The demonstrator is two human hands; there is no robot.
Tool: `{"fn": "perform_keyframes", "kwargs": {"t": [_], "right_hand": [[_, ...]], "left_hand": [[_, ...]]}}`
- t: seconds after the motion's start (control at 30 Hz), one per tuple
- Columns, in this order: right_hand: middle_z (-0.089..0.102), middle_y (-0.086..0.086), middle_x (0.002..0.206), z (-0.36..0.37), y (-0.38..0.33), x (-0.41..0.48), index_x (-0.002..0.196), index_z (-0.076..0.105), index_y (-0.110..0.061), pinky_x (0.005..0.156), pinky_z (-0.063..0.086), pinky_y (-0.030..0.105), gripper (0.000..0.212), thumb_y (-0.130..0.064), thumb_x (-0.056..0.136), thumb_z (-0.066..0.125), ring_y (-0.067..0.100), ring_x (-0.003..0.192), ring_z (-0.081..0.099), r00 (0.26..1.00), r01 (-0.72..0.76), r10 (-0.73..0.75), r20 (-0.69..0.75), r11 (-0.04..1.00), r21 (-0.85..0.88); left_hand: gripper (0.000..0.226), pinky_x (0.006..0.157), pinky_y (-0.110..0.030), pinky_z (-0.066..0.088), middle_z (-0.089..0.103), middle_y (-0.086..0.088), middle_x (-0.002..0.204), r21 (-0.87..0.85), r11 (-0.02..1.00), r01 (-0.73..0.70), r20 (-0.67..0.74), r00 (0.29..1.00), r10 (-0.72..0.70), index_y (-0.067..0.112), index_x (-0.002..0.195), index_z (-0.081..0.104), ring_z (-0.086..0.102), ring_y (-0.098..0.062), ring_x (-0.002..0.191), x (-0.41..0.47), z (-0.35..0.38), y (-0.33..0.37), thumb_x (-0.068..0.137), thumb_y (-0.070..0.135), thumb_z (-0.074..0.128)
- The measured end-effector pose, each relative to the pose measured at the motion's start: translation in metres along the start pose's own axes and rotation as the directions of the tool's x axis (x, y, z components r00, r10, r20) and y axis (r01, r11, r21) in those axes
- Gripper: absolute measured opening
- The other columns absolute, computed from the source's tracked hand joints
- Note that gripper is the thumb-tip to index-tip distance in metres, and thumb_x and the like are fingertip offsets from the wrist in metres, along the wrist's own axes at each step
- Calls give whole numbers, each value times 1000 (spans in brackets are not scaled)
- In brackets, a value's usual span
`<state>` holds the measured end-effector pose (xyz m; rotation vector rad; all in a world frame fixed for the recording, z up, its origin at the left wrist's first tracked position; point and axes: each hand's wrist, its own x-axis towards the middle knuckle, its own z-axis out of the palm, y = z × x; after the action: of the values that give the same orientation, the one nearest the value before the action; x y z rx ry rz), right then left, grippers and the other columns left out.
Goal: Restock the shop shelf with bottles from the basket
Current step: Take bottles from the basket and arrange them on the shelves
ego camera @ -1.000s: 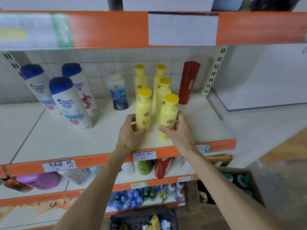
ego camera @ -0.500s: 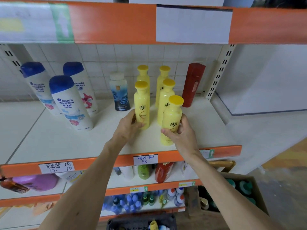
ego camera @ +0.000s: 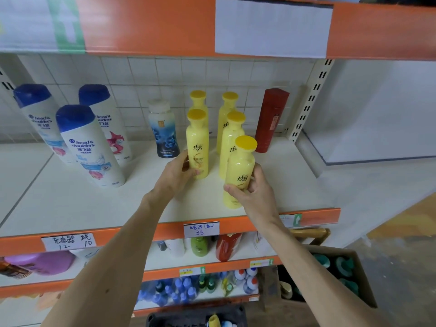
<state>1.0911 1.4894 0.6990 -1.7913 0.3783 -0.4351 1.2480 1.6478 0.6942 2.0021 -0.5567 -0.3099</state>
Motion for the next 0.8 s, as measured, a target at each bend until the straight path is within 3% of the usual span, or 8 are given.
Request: {"fn": "perform_keyframes", "kwargs": {"t": [0.23,0.37,0.57,0.63,0.8], "right_hand": [[70,-10,110,0,-3,-1,126,49,-37,87,58,44,60,-33,75,81,11,103,67,1000,-3,2,-8,1000,-19],[70,-9,111,1,-3,-2,127,48,-38,87,58,44,64,-39,71,80,12,103,67,1000,-9,9,-3,1000,-18],[70,-7,111,-3,-5,-1,126,47,-36,87,58,42,66,-35,70,82,12,103,67,999,-27,27,19,1000,-13],[69,-7,112,-4,-5,-1,126,46,-35,89,57,43,69,-37,67,81,13,105,66,998,-47,48,49,999,-24],[67,-2,114,-8,5,-2,126,48,-21,94,54,44,55,-18,80,77,13,105,65,987,-108,125,103,982,-154]], "left_hand": [[48,96,-28,43,60,-2,127,-4,1000,-7,4,1000,7,16,131,48,55,-14,113,-5,1,0,87,14,66],[49,104,-37,44,60,4,122,-53,999,5,5,1000,-5,18,130,48,56,-13,112,-6,2,-2,85,14,68],[92,111,-36,35,44,-7,144,-133,987,89,-61,993,-98,11,147,27,43,-20,131,-17,3,1,72,12,81],[90,107,-31,35,43,-9,144,-86,991,106,-132,984,-116,8,145,28,44,-22,130,-28,-1,-2,72,13,81],[65,98,-22,37,53,-13,135,108,986,127,-236,967,-98,3,135,40,51,-23,124,-60,-24,-20,79,8,73]]}}
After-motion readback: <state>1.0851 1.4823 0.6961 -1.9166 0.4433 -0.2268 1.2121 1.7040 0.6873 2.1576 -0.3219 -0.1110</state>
